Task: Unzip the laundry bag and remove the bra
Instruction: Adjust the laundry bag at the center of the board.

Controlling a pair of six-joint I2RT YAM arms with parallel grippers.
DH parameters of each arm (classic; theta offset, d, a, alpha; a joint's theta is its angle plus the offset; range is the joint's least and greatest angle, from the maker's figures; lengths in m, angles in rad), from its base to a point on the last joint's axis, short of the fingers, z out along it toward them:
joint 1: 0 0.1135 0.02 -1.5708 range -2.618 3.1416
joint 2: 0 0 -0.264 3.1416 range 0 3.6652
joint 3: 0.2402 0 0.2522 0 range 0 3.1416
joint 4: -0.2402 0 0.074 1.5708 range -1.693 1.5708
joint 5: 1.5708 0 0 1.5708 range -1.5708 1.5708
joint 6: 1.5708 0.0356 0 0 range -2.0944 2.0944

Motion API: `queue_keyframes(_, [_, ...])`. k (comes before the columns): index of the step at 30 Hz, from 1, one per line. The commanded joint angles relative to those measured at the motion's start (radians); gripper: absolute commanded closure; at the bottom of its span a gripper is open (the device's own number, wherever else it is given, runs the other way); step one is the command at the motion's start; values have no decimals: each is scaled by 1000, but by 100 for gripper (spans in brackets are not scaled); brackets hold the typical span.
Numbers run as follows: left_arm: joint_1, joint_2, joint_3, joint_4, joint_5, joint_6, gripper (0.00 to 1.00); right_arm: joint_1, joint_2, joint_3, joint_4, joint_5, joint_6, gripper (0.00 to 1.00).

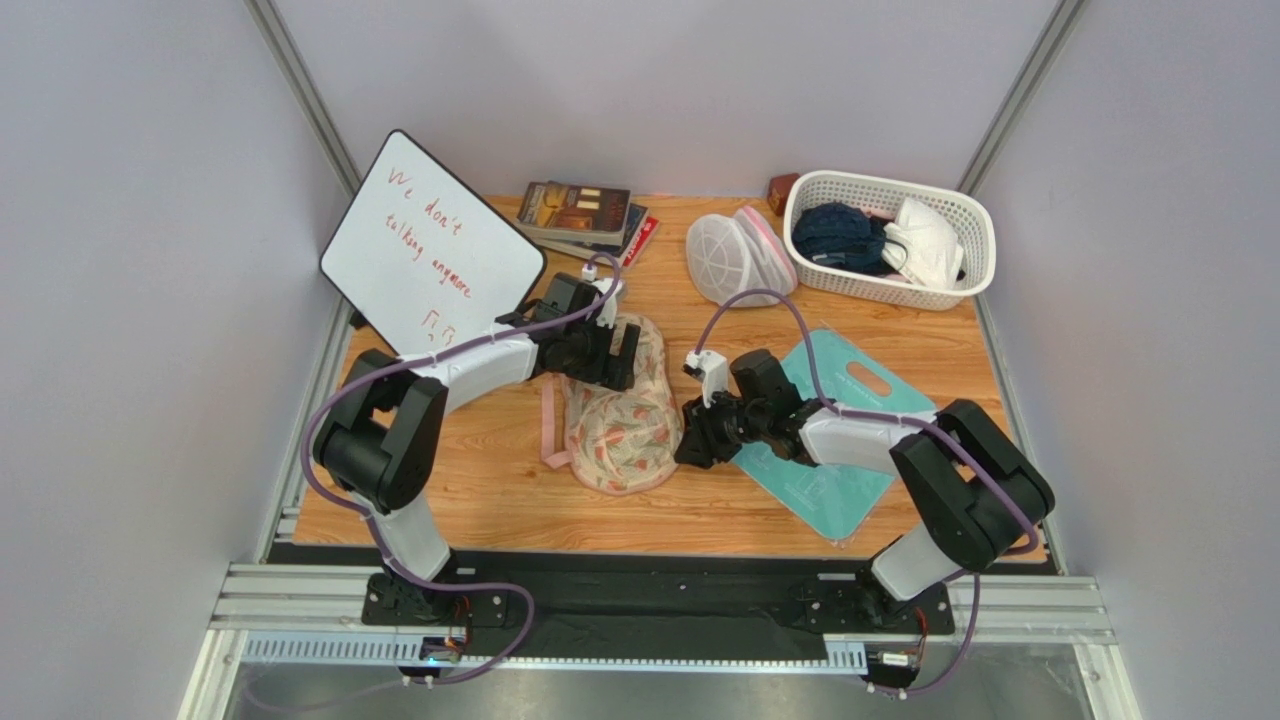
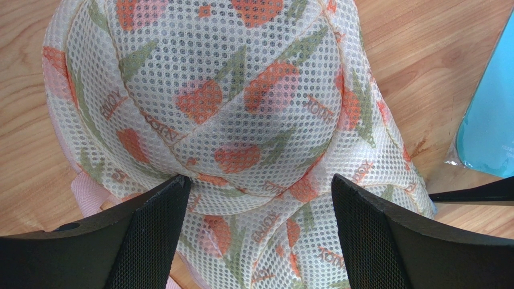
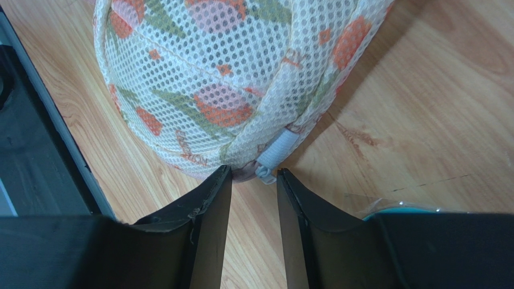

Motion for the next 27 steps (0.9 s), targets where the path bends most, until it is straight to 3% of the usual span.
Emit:
queue_keyframes(1, [6,4,20,-20,10,4,8,4,-36,-17,33,-40,12,61])
queue_keyframes(9, [6,-4,17,-23,10,7,7,4,-23,-11,32,-53,3,64])
queue_keyframes(16, [6,-2,20,-26,6,5,7,4,-17,4,-17,-64,-16,77])
queue_keyframes(20, [6,1,26,-26,7,5,8,2,-23,-2,-31,-60,-19,80])
queue_keyframes(27, [6,-10,21,-33,4,14,8,2,-14,7,-51,3,-22,96])
